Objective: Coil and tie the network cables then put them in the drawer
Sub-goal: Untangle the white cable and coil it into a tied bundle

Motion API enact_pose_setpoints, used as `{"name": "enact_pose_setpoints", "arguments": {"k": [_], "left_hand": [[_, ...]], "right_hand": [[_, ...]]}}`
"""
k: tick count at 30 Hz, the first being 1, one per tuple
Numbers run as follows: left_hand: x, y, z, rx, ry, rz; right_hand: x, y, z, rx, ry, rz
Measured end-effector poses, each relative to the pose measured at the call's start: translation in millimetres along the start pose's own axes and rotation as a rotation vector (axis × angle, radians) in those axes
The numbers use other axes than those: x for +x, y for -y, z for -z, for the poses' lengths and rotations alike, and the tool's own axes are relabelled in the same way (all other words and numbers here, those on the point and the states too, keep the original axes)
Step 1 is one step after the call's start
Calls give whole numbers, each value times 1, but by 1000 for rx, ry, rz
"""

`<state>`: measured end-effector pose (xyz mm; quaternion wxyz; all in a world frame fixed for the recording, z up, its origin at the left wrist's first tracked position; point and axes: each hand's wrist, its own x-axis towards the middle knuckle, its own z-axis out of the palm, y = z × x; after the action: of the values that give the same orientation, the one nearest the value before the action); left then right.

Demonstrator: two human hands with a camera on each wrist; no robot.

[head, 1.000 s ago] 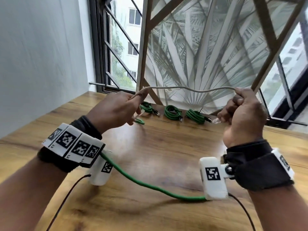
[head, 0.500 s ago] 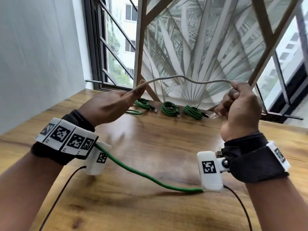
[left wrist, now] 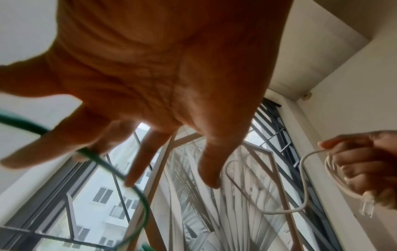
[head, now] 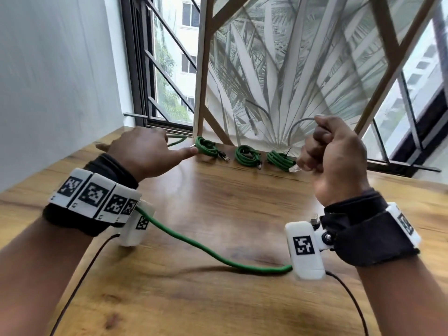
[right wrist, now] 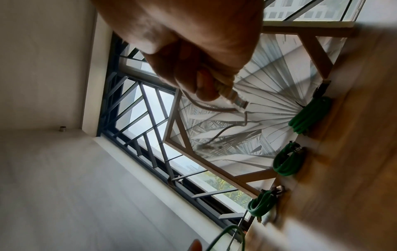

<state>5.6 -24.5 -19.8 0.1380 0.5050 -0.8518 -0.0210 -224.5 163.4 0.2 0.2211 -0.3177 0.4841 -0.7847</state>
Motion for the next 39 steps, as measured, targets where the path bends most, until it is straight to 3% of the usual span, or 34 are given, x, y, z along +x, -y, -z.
{"name": "enact_pose_setpoints", "arguments": {"k": [5,10,13,15,16,19,24,26,29,31,36,39], "left_hand": [[-2,3,-1,142,78,-8],[-6,-2,-1,293,-53,1],[-9,-10,3,69,-353,-54],[-13,-19,9,-226,-530,-193],[-16,-23,12,-396,-544,-309],[-28,-39,15,-667,-345,-580],[-34,-48,10,-822,-115,-636],[-34,-47,13,-898,-144,-598],[-32,-45,16,-866,-344,-563],[-31,-44,16,-866,-405,-532],[-30,-46,10,-865,-378,-488],[-30,-46,10,-888,-362,-475]], "right_hand": [[-14,3,-15,-8,235,-75],[-22,-2,-24,-44,333,-118],[-27,-5,-28,-68,381,-157],[-31,-7,-32,-84,408,-186],[-34,-8,-34,-90,421,-200],[-40,-12,-40,-100,449,-227],[-43,-12,-45,-75,421,-237],[-44,-13,-45,-70,465,-264],[-50,-17,-49,-53,618,-381],[-53,-19,-53,-19,696,-436],[-50,-20,-52,66,849,-494],[-47,-18,-50,198,853,-502]]}}
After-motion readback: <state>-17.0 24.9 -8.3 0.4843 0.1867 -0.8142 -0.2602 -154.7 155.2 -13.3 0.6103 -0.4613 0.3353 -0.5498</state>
